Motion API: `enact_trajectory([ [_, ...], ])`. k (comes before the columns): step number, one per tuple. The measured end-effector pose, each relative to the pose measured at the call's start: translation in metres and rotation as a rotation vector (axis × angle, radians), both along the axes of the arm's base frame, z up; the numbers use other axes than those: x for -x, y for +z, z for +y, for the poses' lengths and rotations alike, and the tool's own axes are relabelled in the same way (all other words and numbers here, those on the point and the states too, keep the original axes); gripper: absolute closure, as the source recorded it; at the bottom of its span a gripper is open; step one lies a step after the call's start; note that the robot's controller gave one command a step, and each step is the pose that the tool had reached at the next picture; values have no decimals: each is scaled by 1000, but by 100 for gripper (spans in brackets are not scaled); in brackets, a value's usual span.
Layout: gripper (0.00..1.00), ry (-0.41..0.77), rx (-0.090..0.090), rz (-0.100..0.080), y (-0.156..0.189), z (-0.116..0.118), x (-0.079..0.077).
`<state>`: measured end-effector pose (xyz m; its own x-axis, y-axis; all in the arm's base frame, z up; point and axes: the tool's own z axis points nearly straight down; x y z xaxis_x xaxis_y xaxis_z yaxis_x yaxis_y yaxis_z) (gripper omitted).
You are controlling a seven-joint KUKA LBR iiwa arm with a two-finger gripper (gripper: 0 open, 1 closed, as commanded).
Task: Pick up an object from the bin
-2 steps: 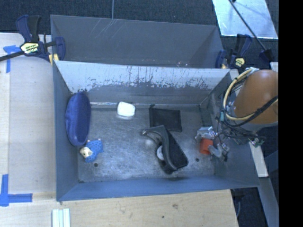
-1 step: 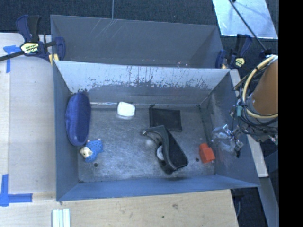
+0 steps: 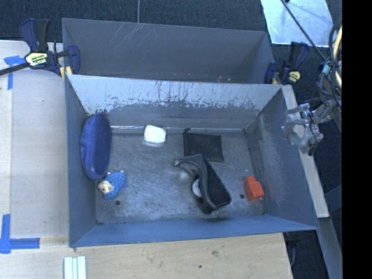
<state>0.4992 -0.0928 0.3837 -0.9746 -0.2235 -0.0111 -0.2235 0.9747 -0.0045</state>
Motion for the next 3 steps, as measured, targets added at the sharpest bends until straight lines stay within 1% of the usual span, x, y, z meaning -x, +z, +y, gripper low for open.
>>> enact_trajectory([
  [1,100,219,-2,15,-129,-3,-5],
  [2,100,496,-1,15,-228,13,-3],
  [3,0,495,1,9,-225,13,-5],
])
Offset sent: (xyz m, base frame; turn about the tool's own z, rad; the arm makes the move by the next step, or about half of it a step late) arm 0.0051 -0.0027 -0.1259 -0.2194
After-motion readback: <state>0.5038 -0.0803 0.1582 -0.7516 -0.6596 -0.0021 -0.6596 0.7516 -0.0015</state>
